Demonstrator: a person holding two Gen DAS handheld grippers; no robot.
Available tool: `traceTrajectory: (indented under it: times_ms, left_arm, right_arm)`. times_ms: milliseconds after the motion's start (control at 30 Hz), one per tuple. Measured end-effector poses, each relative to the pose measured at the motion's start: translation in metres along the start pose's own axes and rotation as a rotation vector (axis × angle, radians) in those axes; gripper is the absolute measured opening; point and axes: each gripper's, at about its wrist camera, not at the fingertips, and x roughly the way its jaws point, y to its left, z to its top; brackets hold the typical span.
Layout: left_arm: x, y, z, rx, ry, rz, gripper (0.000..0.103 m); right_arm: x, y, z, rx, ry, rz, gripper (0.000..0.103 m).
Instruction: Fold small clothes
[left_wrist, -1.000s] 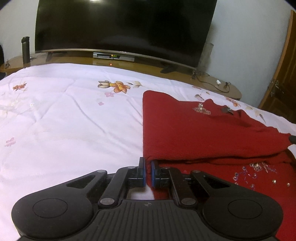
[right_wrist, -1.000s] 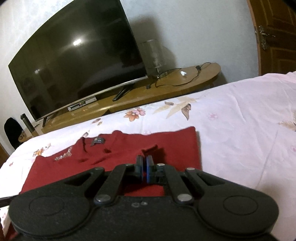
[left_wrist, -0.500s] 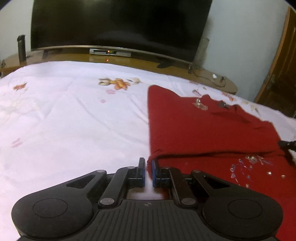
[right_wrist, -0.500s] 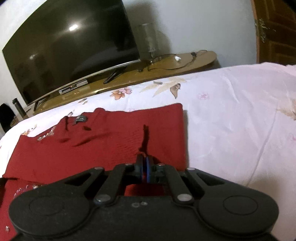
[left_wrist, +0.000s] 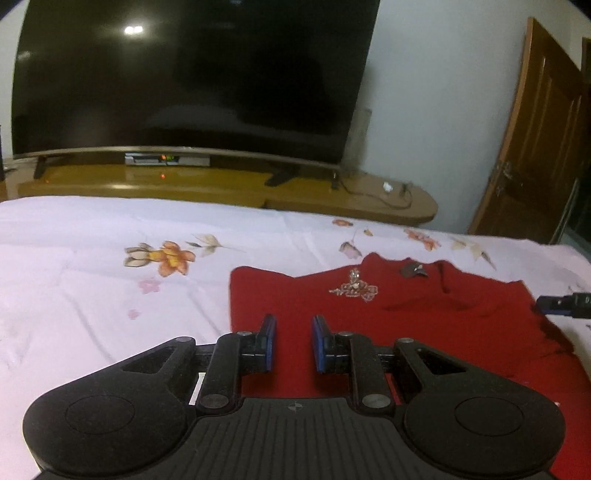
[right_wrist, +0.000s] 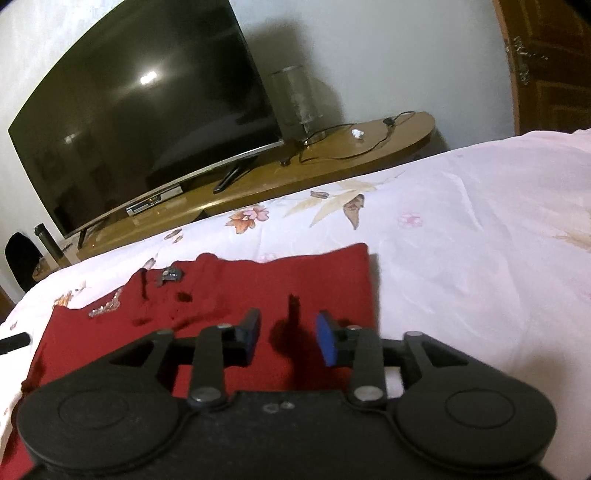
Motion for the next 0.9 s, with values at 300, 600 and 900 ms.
traceTrajectory:
  times_ms: [300,600,900]
  left_arm:
    - [0.029,0.000,-0.009,-0.025,0.042,0.005,0.019]
    - [0.038,0.000,-0.007,-0.009,0.060,0.003,0.019]
    - [0.029,-0.002,0.014,-0.013,-0.010,-0.015,0.019]
  right_arm:
    - [0.023,0.008,-0.001,-0.119,0.033,-0.030,0.003]
    - [0.003,0.003,-0.006,-0.110,0.017,-0.045,0.003]
    - [0.000,0.010,-0.003,-0.120,-0.053,-0.113,0.023]
